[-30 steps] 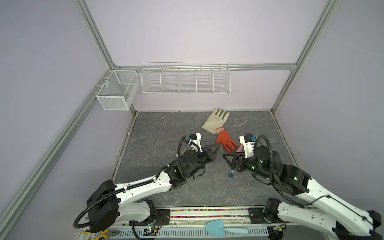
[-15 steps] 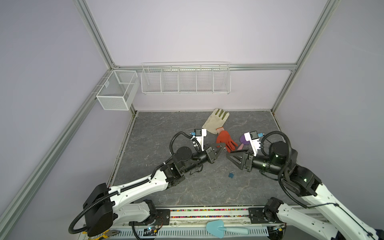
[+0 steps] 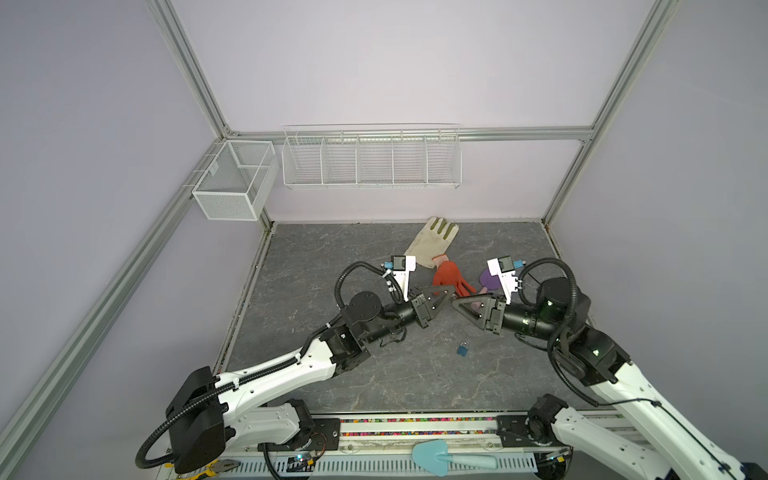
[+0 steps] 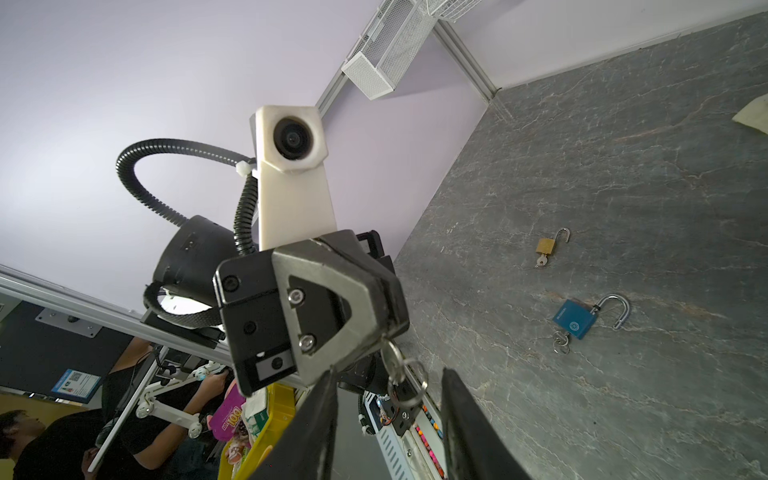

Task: Unlock with the key

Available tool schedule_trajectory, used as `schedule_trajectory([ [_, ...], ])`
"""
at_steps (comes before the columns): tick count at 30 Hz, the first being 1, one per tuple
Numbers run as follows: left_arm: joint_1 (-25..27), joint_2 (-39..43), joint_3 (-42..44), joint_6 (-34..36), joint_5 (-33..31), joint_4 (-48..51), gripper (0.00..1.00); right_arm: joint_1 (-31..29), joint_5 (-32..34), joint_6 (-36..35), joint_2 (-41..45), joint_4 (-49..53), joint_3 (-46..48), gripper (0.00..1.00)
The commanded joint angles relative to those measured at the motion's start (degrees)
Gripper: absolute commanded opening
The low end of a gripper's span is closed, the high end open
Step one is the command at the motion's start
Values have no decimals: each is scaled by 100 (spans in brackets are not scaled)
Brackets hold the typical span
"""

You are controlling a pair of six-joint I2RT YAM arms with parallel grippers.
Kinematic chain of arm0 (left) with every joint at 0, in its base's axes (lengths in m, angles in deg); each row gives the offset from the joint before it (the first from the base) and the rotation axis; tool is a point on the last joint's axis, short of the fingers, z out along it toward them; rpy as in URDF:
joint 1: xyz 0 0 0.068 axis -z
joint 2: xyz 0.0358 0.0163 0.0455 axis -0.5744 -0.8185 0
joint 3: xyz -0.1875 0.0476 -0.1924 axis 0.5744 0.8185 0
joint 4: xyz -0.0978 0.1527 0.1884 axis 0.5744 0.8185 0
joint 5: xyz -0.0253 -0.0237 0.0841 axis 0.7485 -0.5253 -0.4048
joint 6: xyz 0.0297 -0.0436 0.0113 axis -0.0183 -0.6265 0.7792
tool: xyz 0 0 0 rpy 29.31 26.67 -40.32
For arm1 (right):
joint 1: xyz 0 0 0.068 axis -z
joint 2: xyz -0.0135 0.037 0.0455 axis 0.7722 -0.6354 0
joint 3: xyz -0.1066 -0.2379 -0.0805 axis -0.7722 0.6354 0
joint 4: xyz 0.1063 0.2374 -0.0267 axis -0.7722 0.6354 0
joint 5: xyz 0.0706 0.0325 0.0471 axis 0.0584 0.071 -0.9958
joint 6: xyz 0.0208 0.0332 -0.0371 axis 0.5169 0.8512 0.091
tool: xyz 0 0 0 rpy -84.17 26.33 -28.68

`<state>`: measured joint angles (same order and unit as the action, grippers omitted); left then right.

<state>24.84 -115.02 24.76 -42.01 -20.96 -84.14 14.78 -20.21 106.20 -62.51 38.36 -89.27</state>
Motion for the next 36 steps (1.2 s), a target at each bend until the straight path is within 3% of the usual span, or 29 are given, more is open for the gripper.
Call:
schedule_trajectory([
  [1,-24,52,-175,17,76,-157,0,136,-335,221,-33,-508,260,38],
  [26,-22,-170,-283,-141,210,-343,0,430,-891,743,-131,-1333,471,18],
  [36,-27,-166,-285,-174,341,-278,0,493,-873,719,-124,-1377,456,16],
])
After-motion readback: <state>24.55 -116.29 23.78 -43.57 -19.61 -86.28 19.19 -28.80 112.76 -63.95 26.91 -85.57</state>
